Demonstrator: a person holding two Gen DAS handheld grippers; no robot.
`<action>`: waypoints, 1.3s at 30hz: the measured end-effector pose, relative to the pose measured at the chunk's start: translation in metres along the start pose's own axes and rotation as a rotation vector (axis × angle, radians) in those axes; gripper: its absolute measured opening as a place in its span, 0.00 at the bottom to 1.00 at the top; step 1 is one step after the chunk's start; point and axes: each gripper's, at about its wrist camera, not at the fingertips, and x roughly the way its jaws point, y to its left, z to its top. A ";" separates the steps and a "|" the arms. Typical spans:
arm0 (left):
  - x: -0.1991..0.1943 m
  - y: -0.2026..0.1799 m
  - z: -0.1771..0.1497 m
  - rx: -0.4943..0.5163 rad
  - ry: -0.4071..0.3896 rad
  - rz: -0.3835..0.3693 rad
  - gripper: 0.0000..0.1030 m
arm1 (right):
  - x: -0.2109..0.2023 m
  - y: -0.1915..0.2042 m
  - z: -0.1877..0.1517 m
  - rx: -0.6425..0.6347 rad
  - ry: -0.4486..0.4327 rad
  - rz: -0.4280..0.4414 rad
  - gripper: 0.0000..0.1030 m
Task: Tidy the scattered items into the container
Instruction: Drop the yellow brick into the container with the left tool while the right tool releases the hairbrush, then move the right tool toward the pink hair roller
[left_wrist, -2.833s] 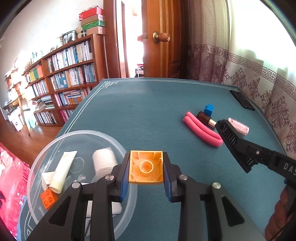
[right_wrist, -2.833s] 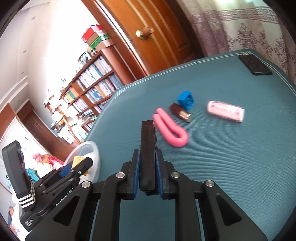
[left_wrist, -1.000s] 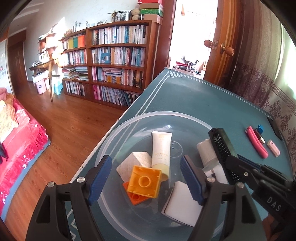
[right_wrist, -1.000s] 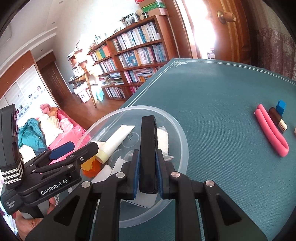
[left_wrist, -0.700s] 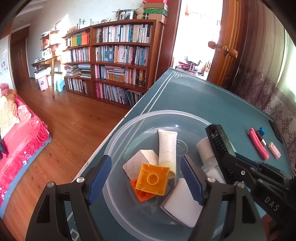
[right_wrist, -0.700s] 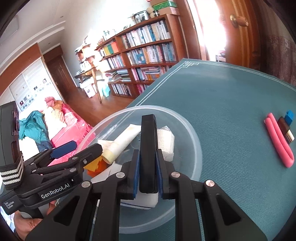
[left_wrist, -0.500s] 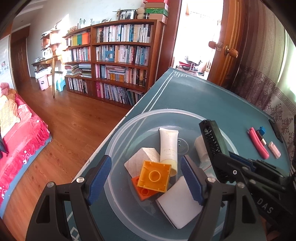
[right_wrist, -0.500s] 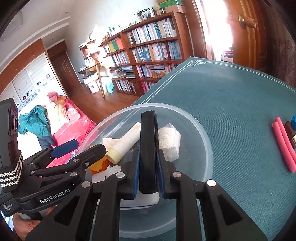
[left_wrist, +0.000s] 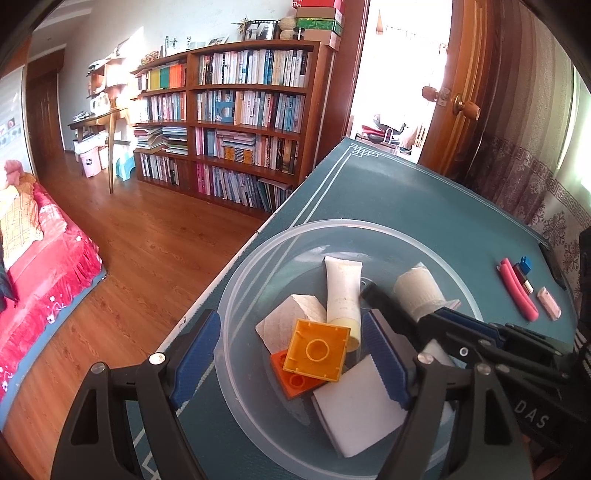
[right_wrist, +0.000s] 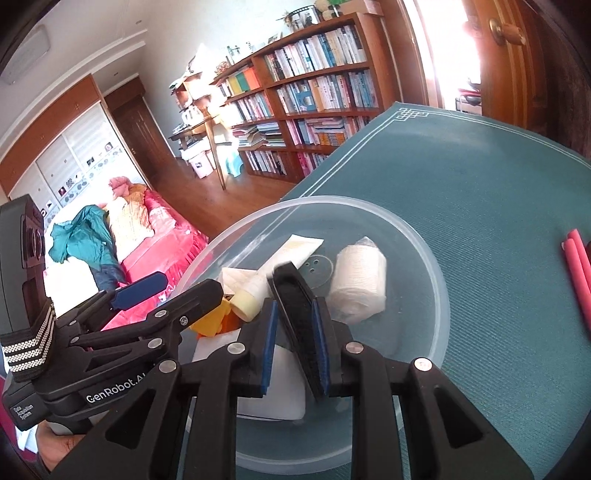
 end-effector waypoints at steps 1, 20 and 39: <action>0.000 0.001 0.000 -0.002 -0.002 0.001 0.80 | 0.000 0.002 0.000 -0.007 0.000 -0.003 0.21; -0.004 -0.018 0.000 0.047 -0.020 -0.027 0.86 | -0.044 -0.030 -0.014 0.123 -0.098 -0.051 0.47; -0.007 -0.060 0.004 0.122 -0.017 -0.048 0.86 | -0.085 -0.098 -0.034 0.237 -0.141 -0.175 0.47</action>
